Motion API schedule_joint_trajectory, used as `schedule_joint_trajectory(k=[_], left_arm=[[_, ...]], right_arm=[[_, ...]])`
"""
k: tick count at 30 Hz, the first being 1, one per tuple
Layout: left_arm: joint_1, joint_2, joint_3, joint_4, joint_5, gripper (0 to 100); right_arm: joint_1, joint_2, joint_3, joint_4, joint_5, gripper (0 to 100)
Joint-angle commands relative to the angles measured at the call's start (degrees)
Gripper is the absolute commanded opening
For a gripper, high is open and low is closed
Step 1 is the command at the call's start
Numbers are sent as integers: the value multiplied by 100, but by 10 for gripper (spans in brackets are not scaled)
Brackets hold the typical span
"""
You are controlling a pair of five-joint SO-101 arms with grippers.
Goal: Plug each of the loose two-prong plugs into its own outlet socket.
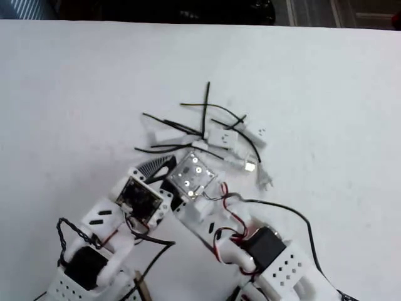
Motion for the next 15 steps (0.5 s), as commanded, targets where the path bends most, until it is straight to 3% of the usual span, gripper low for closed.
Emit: schedule_joint_trajectory(k=[1, 6, 10, 15], left_arm=[[66, 13, -237, 44, -18, 28], [-514, 31, -220, 229, 0, 40], [-954, 48, -237, 352, 281, 138], [-1024, 57, -413, 703, 404, 159]], right_arm=[[497, -119, -44, -127, -44, 18], [1842, -101, -62, -268, -62, 18], [2721, -101, -53, -497, -774, 18], [3556, -92, -53, -840, -1187, 18]])
